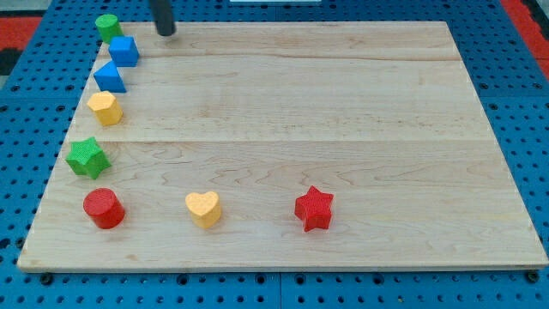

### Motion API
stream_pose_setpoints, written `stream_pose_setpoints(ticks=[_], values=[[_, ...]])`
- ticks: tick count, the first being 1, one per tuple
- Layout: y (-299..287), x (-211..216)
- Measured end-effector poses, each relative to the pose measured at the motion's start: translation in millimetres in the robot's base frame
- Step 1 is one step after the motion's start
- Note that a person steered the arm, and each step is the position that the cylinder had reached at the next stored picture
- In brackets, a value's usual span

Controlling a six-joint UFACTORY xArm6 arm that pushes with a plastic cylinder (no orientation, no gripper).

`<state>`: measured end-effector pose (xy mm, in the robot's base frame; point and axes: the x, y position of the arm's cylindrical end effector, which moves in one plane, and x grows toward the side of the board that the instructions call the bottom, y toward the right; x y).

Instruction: Move the green circle to the top right side of the blue cube

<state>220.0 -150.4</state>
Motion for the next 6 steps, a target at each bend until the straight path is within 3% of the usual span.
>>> stream_pose_setpoints(ticks=[1, 2, 3, 4, 5, 6], values=[[71.5, 74.4], [139.6, 174.6], [269.2, 193.2], [343.5, 280.3], [301.8, 396.0], [296.5, 398.9]])
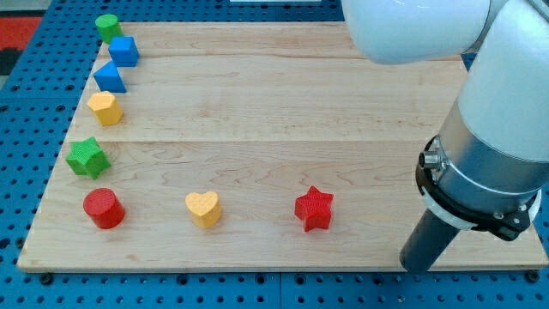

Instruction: Move the green circle to the top right side of the blue cube

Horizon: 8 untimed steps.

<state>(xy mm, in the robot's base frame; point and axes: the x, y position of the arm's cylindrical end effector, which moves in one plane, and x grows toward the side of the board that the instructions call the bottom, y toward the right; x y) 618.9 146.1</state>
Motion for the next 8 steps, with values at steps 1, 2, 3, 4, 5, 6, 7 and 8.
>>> stream_pose_setpoints(ticks=[1, 2, 3, 4, 5, 6, 7, 8], values=[[-59.6, -0.1], [-143.0, 0.0], [-241.2, -0.4], [-324.0, -0.3], [-444.0, -1.0], [-449.7, -4.5], [-450.8, -59.1], [-440.8, -176.6]])
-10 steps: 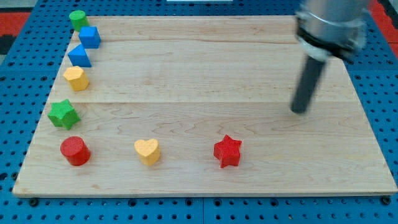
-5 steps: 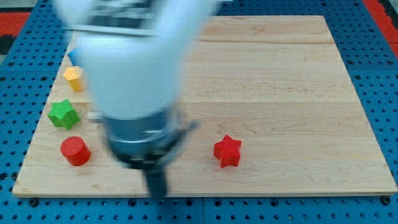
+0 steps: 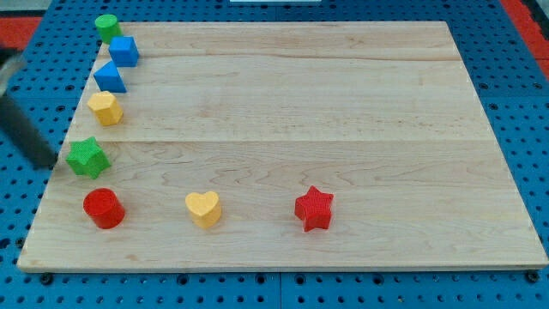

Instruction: Move the green circle to the top right side of the blue cube

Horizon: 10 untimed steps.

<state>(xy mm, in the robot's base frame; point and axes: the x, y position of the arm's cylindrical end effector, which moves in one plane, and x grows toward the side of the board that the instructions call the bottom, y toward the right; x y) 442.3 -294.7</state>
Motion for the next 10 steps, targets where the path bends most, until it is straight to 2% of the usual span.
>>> stream_pose_setpoints(ticks=[1, 2, 5, 6, 7, 9, 10], values=[[0.0, -86.9], [0.0, -154.2], [-10.0, -171.5], [-10.2, -198.9], [-10.2, -248.8], [-3.8, -250.8], [36.2, -250.3]])
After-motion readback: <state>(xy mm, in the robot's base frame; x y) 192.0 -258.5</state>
